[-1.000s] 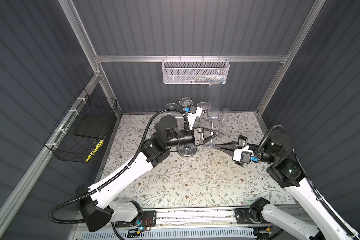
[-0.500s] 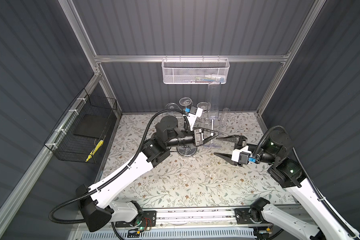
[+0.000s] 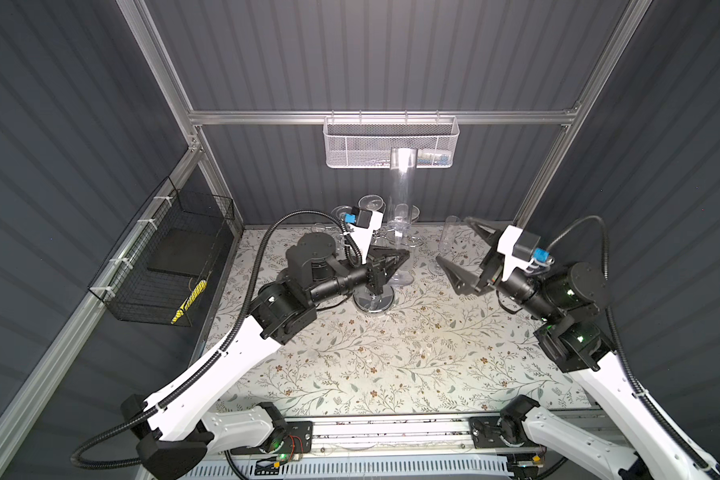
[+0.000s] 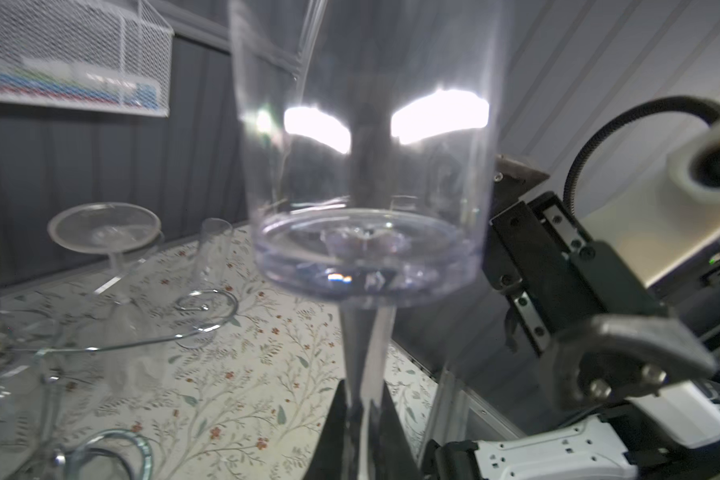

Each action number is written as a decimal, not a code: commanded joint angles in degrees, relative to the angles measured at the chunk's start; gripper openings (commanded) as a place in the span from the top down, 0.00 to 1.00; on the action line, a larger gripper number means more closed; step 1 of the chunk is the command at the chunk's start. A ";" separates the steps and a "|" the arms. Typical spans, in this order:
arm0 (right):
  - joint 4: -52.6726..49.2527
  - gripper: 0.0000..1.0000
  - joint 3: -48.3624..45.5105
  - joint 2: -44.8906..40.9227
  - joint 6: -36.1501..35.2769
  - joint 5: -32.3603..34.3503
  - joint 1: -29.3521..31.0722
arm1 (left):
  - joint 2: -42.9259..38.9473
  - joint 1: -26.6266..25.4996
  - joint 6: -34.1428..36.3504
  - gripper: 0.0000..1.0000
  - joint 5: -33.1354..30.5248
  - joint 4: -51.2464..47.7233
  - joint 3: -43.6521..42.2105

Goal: Take the wine glass off the wine glass rack

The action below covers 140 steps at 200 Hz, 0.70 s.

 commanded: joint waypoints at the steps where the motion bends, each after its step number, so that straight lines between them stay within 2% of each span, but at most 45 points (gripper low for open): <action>1: -1.47 0.01 8.58 3.56 17.48 4.56 0.17 | -1.46 0.06 16.10 1.00 -6.73 -2.43 2.13; 12: -2.26 0.01 11.86 6.10 21.49 2.19 0.13 | -1.45 0.11 20.26 1.00 -7.71 -3.20 2.39; 26: -2.87 0.01 16.02 9.42 24.51 -4.71 0.17 | -1.14 0.10 25.27 1.00 -8.67 -4.40 3.05; 44: -0.39 0.01 17.63 11.87 27.74 -8.00 0.50 | -0.74 0.10 29.82 1.00 -10.05 -5.27 3.66; 73: -3.70 0.01 20.97 15.17 29.22 -8.19 1.18 | -0.22 0.06 34.03 1.00 -10.23 -5.64 4.38; 140: -6.75 0.03 22.70 18.09 28.40 -9.68 2.96 | 1.30 0.06 36.73 1.00 -9.62 -6.86 5.15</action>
